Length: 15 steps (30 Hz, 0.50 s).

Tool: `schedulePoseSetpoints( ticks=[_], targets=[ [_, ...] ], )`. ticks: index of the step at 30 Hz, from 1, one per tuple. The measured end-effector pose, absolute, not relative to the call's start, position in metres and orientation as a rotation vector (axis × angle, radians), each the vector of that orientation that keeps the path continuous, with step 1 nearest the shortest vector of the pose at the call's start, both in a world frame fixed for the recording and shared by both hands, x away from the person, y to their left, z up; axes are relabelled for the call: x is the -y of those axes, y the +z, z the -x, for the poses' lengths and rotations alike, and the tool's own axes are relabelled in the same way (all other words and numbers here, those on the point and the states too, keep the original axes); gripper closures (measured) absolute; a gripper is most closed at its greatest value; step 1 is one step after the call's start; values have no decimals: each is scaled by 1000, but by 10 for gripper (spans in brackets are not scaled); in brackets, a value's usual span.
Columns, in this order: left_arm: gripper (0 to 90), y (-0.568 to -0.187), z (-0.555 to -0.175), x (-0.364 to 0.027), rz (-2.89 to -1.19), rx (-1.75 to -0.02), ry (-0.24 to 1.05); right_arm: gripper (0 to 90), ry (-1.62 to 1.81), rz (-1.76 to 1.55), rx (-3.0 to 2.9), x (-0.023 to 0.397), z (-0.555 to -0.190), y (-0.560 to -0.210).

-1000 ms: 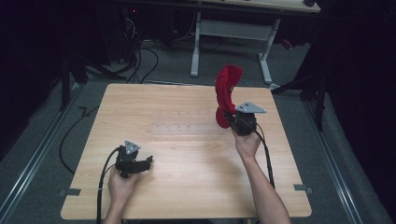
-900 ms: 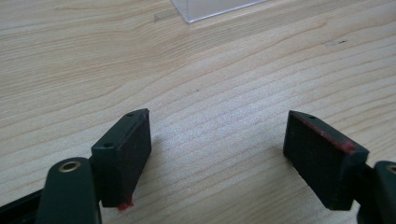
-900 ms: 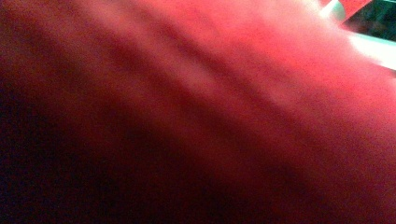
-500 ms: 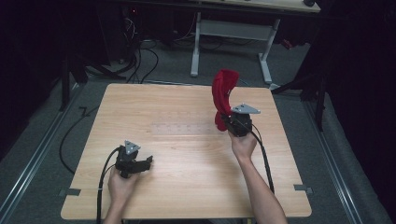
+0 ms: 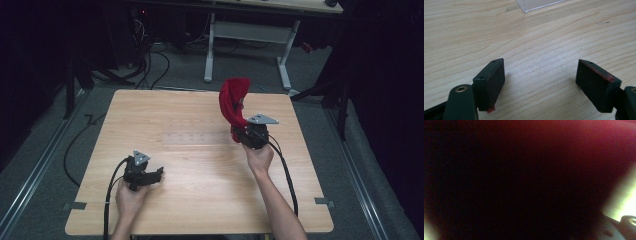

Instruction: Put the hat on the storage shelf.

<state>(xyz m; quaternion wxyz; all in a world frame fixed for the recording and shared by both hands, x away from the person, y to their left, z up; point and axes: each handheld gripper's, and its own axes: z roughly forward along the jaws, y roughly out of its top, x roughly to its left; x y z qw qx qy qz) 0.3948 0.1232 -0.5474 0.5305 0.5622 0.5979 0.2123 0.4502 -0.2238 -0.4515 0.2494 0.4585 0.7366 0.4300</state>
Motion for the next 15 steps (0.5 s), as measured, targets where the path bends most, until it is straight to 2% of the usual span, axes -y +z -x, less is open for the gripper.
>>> schedulePoseSetpoints(
  ticks=[1, 2, 8, 15],
  targets=[
    [235, -547, -395, -123, -1342, -1427, 507, 564, 1172, -1258, -2012, 224, -449, -452],
    [235, -547, -395, -123, -1342, -1427, 507, 533, 1172, -1256, -2016, 225, -449, -452],
    [235, -547, -395, -123, -1342, -1427, 507, 392, 1197, -1255, -2027, 227, -444, -449],
    [236, -547, -395, -123, -1342, -1427, 506, 346, 1239, -1234, -2014, 232, -435, -445]
  ],
)
